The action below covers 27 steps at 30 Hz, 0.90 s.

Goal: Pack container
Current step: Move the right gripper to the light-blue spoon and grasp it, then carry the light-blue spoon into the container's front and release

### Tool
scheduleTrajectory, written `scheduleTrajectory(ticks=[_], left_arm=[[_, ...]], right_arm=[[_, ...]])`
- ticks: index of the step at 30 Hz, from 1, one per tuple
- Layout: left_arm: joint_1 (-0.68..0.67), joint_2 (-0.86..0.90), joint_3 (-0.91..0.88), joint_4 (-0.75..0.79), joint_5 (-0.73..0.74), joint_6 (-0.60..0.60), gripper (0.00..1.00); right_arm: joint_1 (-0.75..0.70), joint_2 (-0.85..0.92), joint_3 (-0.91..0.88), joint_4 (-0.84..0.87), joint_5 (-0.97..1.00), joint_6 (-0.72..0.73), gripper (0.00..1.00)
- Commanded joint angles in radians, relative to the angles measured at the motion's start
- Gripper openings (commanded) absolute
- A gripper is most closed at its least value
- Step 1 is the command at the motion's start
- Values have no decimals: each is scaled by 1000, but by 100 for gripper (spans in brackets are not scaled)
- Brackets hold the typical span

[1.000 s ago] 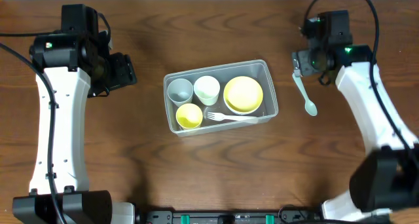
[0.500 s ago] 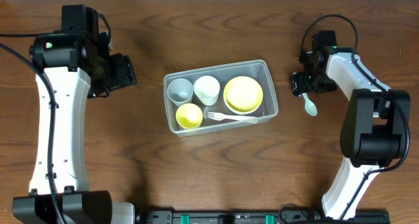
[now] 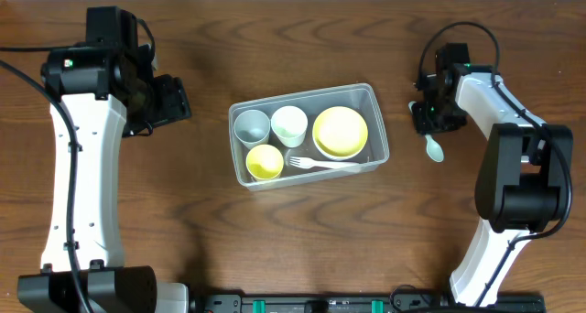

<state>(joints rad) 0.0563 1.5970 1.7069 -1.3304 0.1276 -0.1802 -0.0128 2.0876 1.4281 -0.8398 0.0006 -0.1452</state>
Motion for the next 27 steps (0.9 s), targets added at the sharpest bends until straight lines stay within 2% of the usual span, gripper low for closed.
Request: scheduleTrajectory(ticks=[1, 6, 12, 20, 27], left_arm=[[4, 4, -4, -5, -8, 2, 73], [4, 4, -4, -5, -8, 2, 73], [4, 4, -4, -5, -8, 2, 72], [4, 4, -4, -5, -8, 2, 73], [4, 4, -4, -5, -8, 2, 73]], right_arm=[[7, 58, -17, -14, -9, 3, 27], [7, 58, -17, -21, -9, 3, 18], [7, 58, -17, -20, -9, 4, 1], [8, 16, 1, -28, -15, 100, 1], [24, -225, 122, -48, -136, 70, 1]])
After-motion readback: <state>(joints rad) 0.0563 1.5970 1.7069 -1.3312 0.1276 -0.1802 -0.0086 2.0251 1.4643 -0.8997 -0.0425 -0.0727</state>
